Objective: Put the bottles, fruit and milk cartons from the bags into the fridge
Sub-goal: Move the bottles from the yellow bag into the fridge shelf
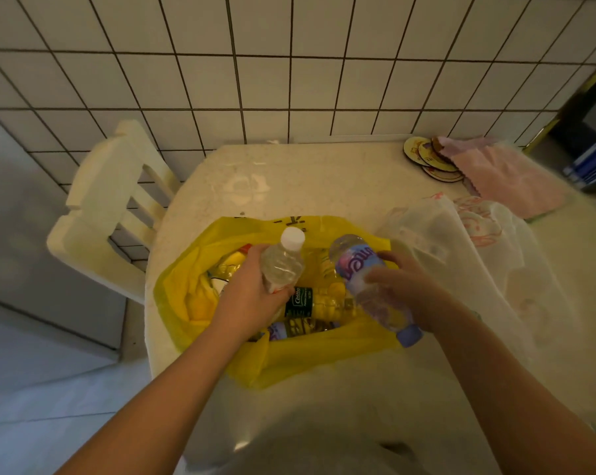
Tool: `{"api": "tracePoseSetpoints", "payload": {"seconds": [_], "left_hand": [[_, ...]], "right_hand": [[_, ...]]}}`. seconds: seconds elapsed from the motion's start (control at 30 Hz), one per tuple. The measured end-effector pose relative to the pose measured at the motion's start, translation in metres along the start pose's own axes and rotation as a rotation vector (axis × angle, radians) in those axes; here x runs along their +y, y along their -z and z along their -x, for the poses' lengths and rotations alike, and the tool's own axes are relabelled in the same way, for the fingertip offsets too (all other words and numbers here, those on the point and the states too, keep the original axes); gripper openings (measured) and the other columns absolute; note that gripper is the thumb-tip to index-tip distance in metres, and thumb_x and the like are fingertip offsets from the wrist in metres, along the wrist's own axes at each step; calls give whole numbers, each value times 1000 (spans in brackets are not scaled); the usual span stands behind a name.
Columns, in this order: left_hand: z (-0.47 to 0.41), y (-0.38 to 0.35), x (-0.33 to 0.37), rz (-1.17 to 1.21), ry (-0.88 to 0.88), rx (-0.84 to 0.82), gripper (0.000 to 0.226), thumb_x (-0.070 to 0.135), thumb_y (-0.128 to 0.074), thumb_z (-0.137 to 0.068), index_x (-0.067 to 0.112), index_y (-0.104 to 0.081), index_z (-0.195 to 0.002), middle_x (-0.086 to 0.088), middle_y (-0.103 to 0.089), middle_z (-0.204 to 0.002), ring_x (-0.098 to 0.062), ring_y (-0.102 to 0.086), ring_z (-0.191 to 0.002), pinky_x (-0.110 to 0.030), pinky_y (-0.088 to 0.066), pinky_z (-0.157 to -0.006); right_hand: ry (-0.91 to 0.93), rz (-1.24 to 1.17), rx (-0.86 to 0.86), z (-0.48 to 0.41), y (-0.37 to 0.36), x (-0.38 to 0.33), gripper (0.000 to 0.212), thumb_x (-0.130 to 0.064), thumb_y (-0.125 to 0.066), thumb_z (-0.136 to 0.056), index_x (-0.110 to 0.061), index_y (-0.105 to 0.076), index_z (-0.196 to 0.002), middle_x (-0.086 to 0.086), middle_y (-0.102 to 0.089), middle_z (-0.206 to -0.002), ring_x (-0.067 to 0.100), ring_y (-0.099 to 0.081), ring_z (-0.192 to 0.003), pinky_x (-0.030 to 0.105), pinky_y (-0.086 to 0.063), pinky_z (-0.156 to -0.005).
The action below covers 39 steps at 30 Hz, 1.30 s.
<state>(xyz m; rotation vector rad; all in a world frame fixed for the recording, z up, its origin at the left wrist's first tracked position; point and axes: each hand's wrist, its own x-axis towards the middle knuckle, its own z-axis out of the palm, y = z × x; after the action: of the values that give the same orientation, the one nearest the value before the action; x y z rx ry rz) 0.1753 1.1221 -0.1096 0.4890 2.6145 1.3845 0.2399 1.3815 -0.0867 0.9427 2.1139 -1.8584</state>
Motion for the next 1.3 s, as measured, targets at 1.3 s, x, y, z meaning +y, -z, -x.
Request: {"api": "tracePoseSetpoints", "payload": {"seconds": [1.3], "left_hand": [[467,48,-18,217,623,1203,70,34,-89,-71,27,-49,-128,12,-66,-113,-5,-67,-101,-29,-56,-85]], "right_hand": [[-210,-195,-728,235,-232,106,44,-27,-72,-83,-15,-62,-124,19,-69,-114,36,-69,-100,48,-60,-68]]}}
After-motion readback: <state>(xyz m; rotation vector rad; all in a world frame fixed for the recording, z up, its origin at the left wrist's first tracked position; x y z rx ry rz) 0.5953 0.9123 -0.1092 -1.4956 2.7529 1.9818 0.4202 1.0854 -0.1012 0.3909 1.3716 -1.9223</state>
